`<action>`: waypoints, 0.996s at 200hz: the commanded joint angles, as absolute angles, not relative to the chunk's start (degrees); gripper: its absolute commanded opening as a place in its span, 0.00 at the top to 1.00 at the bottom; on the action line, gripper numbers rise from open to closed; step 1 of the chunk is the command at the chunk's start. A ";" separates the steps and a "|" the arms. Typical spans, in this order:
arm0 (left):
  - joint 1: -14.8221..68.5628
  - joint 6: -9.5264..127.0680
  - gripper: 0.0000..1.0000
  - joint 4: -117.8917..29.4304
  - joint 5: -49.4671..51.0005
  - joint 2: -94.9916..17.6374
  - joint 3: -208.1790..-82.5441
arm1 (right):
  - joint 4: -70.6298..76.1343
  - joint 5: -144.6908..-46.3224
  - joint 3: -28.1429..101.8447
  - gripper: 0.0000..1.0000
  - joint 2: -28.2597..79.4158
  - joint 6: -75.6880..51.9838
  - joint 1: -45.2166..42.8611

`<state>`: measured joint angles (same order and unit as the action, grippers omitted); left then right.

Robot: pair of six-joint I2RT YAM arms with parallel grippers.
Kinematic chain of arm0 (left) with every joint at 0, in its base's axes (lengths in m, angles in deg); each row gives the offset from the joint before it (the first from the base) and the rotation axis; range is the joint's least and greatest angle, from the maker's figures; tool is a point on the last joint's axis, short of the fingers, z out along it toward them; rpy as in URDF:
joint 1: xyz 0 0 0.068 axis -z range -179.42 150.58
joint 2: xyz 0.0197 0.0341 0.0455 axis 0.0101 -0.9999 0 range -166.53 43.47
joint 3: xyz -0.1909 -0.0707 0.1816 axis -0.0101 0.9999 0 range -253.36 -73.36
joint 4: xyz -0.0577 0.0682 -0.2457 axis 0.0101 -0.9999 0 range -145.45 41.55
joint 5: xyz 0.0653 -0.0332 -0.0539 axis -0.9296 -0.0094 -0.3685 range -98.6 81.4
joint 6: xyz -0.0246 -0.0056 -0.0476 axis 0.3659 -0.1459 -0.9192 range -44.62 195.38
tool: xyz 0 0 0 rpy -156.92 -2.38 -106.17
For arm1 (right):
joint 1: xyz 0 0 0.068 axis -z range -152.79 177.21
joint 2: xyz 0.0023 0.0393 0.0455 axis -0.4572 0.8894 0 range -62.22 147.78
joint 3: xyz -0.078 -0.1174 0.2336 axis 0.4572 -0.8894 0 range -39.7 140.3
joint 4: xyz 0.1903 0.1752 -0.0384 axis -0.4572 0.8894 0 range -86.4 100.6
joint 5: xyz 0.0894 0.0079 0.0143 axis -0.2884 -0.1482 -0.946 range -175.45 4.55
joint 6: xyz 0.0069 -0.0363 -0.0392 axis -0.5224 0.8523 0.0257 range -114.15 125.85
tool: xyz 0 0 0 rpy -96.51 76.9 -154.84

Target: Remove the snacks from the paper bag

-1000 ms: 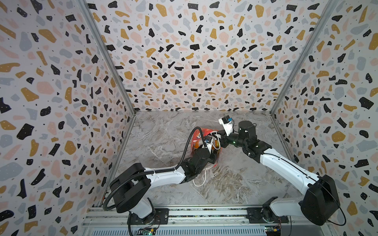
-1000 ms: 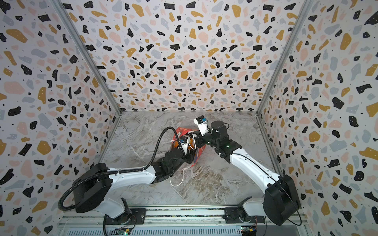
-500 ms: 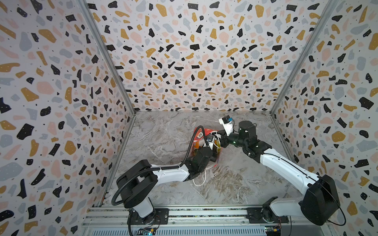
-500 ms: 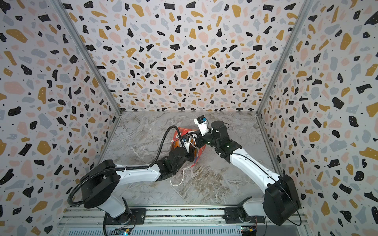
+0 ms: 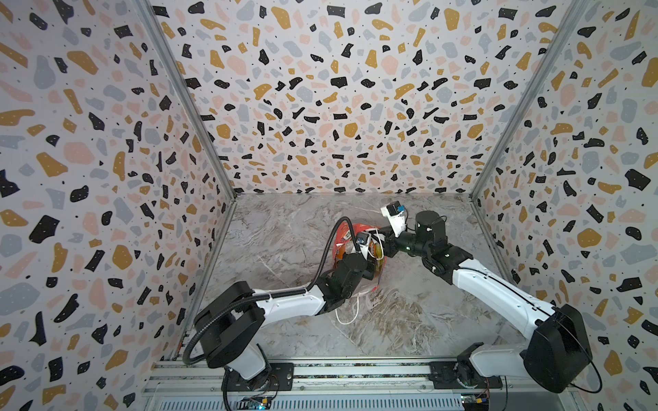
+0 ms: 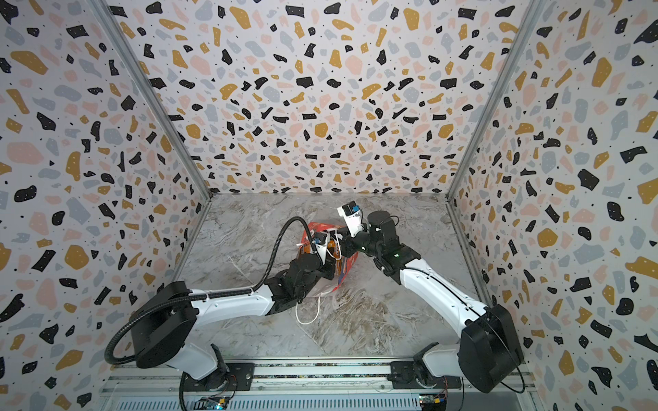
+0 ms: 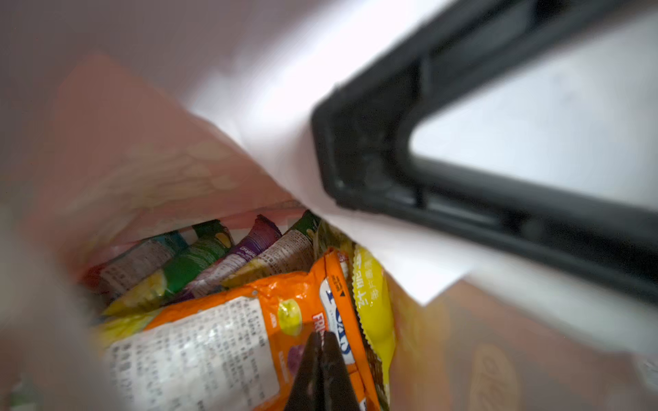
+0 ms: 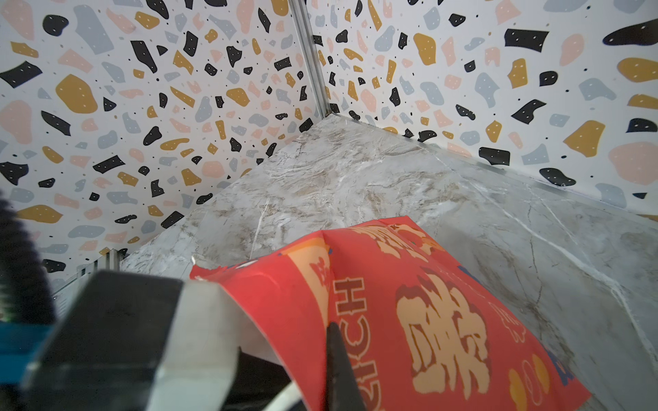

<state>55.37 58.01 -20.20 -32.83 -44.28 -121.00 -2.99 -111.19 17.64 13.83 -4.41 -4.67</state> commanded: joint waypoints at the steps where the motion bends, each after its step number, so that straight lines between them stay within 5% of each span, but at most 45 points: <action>1: 55.05 59.15 1.00 -19.44 -32.02 -39.99 -119.93 | -7.73 -111.65 18.41 1.00 10.35 -5.03 -4.79; 37: 55.05 60.08 1.00 -19.80 -29.79 -37.85 -118.84 | -8.19 -111.40 18.13 1.00 10.46 -5.30 -4.69; 47: 55.14 60.25 0.78 -19.67 -28.82 -38.48 -119.06 | -8.31 -111.52 18.14 1.00 10.55 -5.46 -4.68; 65: 55.07 60.44 0.74 -19.07 -27.03 -40.15 -119.67 | -8.43 -111.56 18.13 1.00 10.72 -5.47 -4.65; 111: 55.07 60.24 0.38 -17.20 -25.99 -45.16 -121.45 | -8.43 -111.62 18.13 1.00 10.73 -5.35 -4.58; 153: 55.07 58.96 0.41 -16.65 -29.39 -49.41 -122.31 | -8.53 -112.08 17.96 1.00 10.49 -5.34 -4.53; 199: 55.04 59.15 0.65 -16.71 -32.08 -51.69 -122.43 | -8.81 -112.05 17.70 1.00 10.36 -5.32 -4.57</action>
